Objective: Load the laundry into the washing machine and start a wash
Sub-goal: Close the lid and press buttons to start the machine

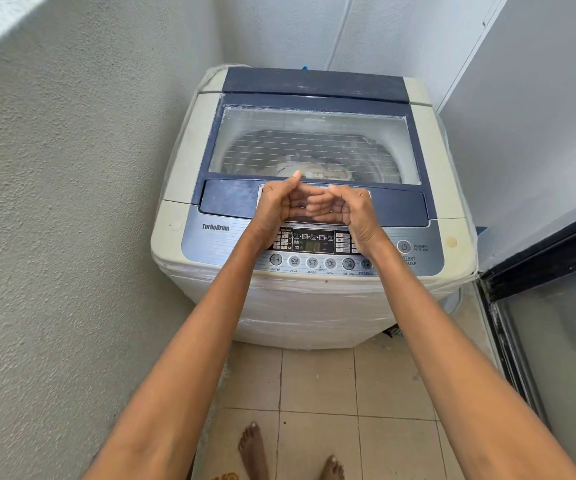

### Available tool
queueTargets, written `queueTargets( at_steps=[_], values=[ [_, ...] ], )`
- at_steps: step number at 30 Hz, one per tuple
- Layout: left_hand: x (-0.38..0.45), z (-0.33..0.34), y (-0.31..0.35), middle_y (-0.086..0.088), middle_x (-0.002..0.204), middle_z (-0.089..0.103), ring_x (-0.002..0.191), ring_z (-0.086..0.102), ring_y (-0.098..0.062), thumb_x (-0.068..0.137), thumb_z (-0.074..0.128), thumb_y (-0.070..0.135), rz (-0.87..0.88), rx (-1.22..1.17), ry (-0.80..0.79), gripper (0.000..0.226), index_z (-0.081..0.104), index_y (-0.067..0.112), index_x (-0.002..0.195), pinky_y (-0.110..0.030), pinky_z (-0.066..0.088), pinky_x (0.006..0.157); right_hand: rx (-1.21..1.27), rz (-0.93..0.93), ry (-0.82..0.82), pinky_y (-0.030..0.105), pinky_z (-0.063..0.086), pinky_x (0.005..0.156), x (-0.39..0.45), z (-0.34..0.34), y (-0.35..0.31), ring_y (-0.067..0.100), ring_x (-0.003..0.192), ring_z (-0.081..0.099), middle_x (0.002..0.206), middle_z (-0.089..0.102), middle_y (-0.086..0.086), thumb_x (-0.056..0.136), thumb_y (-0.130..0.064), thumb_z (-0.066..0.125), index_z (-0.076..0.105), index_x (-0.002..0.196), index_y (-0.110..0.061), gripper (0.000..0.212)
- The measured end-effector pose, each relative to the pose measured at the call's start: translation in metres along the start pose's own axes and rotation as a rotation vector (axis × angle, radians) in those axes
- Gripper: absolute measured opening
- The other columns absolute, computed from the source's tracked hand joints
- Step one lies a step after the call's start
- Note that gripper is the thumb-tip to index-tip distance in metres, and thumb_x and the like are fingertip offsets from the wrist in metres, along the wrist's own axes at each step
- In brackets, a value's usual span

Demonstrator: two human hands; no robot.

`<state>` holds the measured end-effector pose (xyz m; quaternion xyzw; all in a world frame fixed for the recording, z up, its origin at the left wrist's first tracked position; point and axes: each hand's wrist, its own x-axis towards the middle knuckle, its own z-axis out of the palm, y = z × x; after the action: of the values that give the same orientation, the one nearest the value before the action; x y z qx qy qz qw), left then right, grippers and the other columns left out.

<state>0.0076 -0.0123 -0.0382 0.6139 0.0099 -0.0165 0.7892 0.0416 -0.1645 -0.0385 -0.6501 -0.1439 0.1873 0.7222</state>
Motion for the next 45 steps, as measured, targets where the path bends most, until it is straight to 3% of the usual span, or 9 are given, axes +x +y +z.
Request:
queueTargets(
  at_steps=[32, 40, 45],
  values=[
    [0.002, -0.001, -0.002, -0.011, 0.081, 0.073, 0.077, 0.069, -0.023, 0.1, 0.038, 0.028, -0.009, 0.004, 0.03, 0.044, 0.072, 0.001, 0.09, -0.03, 0.057, 0.07, -0.005, -0.011, 0.009, 0.027, 0.058, 0.065, 0.004, -0.002, 0.005, 0.028, 0.076, 0.072, 0.079, 0.074, 0.014, 0.091, -0.028, 0.047, 0.077, 0.081, -0.011, 0.036],
    [-0.001, 0.008, 0.001, -0.005, 0.067, 0.073, 0.06, 0.069, -0.014, 0.098, 0.044, 0.017, -0.031, -0.004, 0.104, 0.035, 0.072, 0.002, 0.084, -0.023, 0.056, 0.055, -0.081, 0.131, 0.09, 0.026, 0.059, 0.064, 0.002, 0.009, -0.012, 0.023, 0.07, 0.072, 0.077, 0.074, 0.013, 0.098, -0.019, 0.042, 0.073, 0.089, -0.003, 0.035],
    [-0.01, 0.005, 0.014, -0.008, 0.074, 0.074, 0.067, 0.07, -0.022, 0.098, 0.045, 0.015, -0.11, 0.103, 0.143, 0.031, 0.072, 0.001, 0.092, -0.025, 0.056, 0.057, -0.206, 0.318, 0.164, 0.024, 0.056, 0.062, 0.0, 0.023, -0.034, 0.015, 0.058, 0.068, 0.063, 0.071, 0.006, 0.096, -0.017, 0.042, 0.067, 0.101, 0.012, 0.038]
  ],
)
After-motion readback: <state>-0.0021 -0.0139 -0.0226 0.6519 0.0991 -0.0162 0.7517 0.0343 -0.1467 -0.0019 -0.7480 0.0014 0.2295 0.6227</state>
